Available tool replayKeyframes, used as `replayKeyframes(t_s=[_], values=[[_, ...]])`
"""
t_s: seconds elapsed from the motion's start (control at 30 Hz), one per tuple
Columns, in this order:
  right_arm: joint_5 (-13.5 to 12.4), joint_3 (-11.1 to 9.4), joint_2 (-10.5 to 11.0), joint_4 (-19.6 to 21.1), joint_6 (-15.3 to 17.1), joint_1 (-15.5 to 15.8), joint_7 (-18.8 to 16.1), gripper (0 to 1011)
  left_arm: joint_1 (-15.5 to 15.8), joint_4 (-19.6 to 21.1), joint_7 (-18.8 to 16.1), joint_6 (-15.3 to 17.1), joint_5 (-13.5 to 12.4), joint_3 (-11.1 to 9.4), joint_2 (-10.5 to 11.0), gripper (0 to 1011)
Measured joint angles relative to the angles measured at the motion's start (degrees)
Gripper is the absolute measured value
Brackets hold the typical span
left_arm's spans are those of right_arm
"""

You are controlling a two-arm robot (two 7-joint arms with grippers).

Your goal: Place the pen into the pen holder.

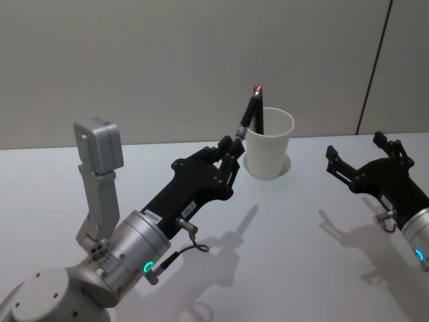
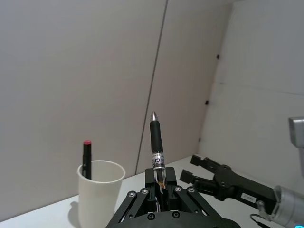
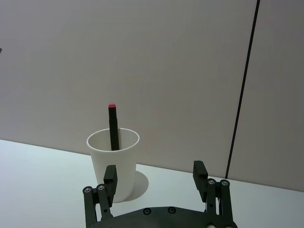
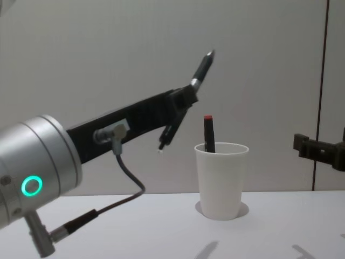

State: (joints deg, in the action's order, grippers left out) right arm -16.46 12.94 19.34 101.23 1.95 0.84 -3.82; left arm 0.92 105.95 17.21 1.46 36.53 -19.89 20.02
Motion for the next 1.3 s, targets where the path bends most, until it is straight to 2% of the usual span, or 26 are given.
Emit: replayKeyframes(t_s=[0.27,0.57,1.03,1.3], values=[[0.0,0.0,0.0,0.0,0.0,0.0,0.0,1001,1.81,-1.83,5.76,0.24,-0.95,-0.41,-0.55,133],[0.0,0.0,0.0,0.0,0.0,0.0,0.0,1001,3.53,-3.73,9.21,0.35,-4.77,-1.27,-1.31,134],[0.0,0.0,0.0,0.0,0.0,0.0,0.0,1001,4.87,-5.43,8.87,-1.79,-10.83,-2.11,-2.19,134],[0.0,0.0,0.0,0.0,0.0,0.0,0.0,1001,5.32,-6.08,8.14,-2.81,-12.41,-2.32,-2.56,133]])
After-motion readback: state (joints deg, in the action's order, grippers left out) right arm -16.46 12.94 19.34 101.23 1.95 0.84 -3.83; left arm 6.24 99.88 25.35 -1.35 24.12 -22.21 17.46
